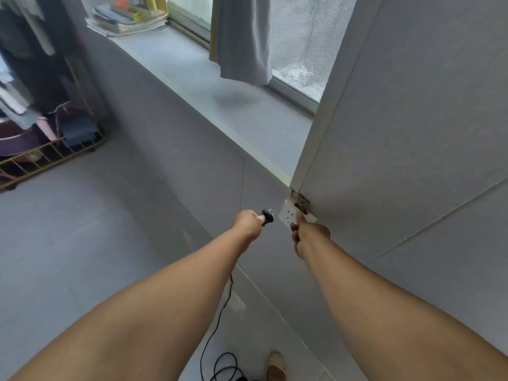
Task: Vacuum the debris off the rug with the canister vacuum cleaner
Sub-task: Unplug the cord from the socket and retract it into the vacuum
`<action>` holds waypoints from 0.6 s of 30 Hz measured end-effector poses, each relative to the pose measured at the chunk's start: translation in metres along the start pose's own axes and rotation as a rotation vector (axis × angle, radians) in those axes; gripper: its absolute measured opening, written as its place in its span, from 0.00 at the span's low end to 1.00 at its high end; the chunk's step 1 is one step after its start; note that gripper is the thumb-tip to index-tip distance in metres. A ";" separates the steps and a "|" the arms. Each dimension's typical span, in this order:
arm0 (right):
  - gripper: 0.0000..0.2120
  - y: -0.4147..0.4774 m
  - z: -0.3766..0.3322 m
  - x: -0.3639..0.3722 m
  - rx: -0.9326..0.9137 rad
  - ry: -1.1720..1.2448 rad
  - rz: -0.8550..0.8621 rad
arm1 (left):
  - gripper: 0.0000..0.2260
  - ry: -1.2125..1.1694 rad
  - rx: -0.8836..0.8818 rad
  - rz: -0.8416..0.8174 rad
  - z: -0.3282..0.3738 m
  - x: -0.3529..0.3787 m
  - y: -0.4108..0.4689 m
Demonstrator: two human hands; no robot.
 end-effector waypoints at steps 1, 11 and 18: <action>0.12 -0.006 0.000 0.004 0.002 -0.043 -0.033 | 0.07 -0.045 -0.009 0.009 -0.004 -0.004 -0.006; 0.10 -0.071 0.055 0.029 -0.039 -0.414 -0.366 | 0.09 -0.184 -0.032 -0.040 -0.049 -0.055 -0.083; 0.13 -0.109 0.115 0.049 -0.076 -0.547 -0.465 | 0.08 -0.229 -0.095 -0.002 -0.115 -0.091 -0.129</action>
Point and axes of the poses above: each hand's wrist, its own y-axis towards the middle knuckle, its own x-axis out of the palm, z = x × y, the point moved 2 cm from there along y, towards the middle knuckle, and after that the axes turned 2 degrees about -x, right-handed, at the moved point
